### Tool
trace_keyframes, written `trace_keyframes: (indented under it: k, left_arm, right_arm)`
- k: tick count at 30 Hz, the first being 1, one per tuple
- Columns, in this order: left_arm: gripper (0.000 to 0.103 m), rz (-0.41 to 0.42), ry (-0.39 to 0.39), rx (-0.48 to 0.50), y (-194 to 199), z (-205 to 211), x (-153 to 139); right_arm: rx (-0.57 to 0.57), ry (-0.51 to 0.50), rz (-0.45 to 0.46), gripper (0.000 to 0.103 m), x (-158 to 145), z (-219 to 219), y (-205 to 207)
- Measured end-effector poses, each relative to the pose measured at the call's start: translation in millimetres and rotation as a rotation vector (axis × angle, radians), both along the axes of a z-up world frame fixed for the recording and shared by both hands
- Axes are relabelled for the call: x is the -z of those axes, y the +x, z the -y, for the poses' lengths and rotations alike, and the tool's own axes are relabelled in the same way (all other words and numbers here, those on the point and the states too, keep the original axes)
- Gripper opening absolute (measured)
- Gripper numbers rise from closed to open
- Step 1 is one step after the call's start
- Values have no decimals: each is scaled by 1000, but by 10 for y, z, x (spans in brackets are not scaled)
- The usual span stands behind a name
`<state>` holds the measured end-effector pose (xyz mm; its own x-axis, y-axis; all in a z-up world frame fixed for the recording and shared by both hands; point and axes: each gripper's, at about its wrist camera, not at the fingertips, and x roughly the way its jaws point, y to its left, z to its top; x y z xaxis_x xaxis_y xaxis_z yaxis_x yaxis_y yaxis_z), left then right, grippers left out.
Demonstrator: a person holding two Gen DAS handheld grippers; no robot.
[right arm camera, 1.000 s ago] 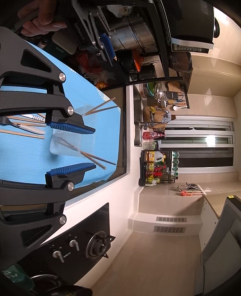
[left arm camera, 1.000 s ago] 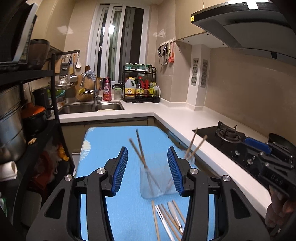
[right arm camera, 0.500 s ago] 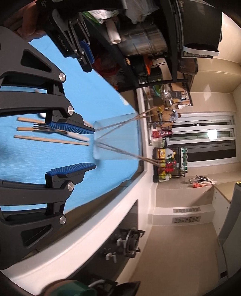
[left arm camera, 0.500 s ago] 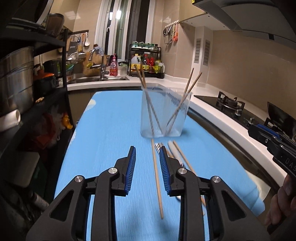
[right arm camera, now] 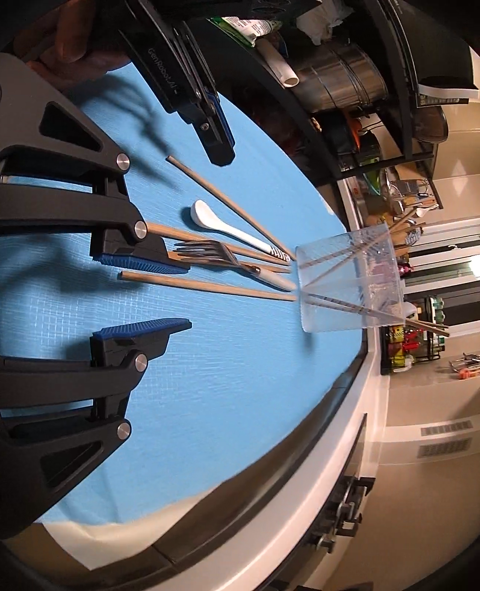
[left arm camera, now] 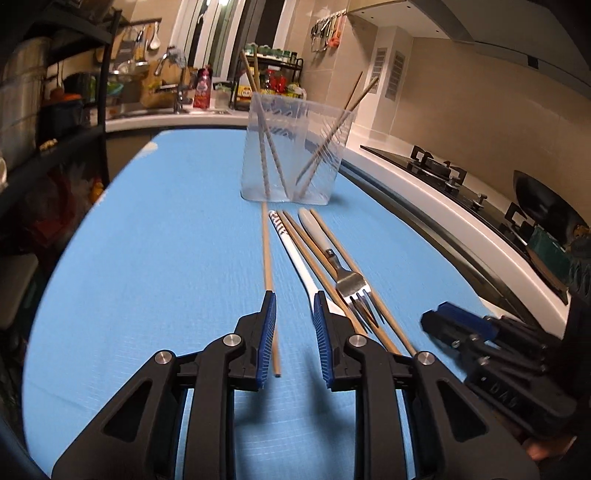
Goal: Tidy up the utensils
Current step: 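Close the left tool on the white spoon while the right tool grasps a chopstick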
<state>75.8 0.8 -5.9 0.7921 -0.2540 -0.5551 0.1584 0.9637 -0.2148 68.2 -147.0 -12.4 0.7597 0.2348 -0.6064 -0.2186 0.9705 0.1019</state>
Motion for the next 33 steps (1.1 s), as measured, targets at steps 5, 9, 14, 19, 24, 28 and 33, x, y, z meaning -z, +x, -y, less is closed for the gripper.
trace_keyframes:
  k: [5,9,14,19,24,28,33]
  left_arm:
    - [21,-16,-34,0,74,61,57]
    - [21,-44,-62,-1,119,104,120]
    - [21,-73,-89,-18,210,164,174]
    - [21,-120,-116,-46,325,229,231]
    - [21,-140,-19,-62,332,427,275]
    - [14,-114,35,-83,298,502,271]
    - [9,-104,43,-118,253,411,260]
  right_arm:
    - [-17,9,-32,25,95,-40,79]
    - [-23,-52,-33,23,170,-124,80]
    - [-21,-86,-20,5,172,-98,38]
    - [3,-108,-13,5,161,-15,6]
    - [9,-107,-12,5,160,41,-30]
    - [10,-111,-15,5,154,45,-43]
    - [18,-111,-17,5,148,55,-43]
